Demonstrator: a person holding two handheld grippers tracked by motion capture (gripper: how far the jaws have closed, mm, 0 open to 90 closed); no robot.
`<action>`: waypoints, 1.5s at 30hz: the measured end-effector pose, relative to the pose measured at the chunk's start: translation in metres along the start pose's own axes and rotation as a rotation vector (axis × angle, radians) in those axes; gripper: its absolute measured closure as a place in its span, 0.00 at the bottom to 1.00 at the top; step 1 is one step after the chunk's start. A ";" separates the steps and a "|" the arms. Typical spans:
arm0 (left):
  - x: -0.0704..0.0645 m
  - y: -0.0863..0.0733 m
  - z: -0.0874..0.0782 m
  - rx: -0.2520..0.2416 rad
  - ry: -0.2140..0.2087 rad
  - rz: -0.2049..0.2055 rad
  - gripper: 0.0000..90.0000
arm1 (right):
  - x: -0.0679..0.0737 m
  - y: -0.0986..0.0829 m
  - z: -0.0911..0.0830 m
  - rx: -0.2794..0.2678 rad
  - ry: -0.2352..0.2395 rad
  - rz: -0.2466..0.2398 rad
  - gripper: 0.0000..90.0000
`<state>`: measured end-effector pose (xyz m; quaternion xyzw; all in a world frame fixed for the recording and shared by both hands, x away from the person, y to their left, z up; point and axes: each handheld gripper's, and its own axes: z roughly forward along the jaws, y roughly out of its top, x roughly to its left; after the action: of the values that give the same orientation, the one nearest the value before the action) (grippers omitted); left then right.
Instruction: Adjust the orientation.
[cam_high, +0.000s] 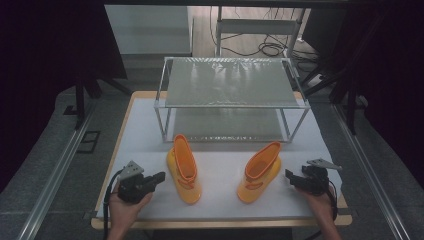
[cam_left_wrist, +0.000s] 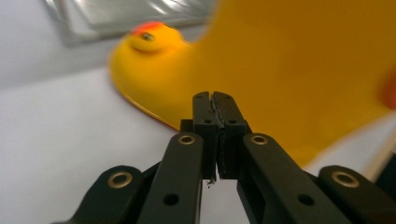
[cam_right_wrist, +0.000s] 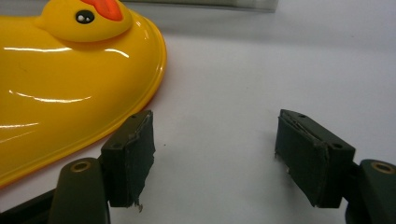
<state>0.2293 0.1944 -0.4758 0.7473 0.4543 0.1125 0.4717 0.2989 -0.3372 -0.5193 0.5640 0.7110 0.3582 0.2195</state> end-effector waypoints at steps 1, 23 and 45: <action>0.000 0.000 0.000 0.000 0.000 0.000 1.00 | 0.000 0.000 0.000 0.000 0.000 0.000 0.31; -0.107 -0.017 0.045 -0.029 -0.002 0.269 1.00 | -0.002 0.000 0.000 -0.002 0.004 0.008 0.33; -0.077 -0.027 0.025 -0.035 0.099 0.218 1.00 | -0.004 0.000 -0.001 -0.005 0.015 0.024 0.33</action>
<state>0.1852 0.1228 -0.4912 0.7774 0.3910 0.2078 0.4468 0.2992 -0.3410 -0.5191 0.5694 0.7046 0.3669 0.2113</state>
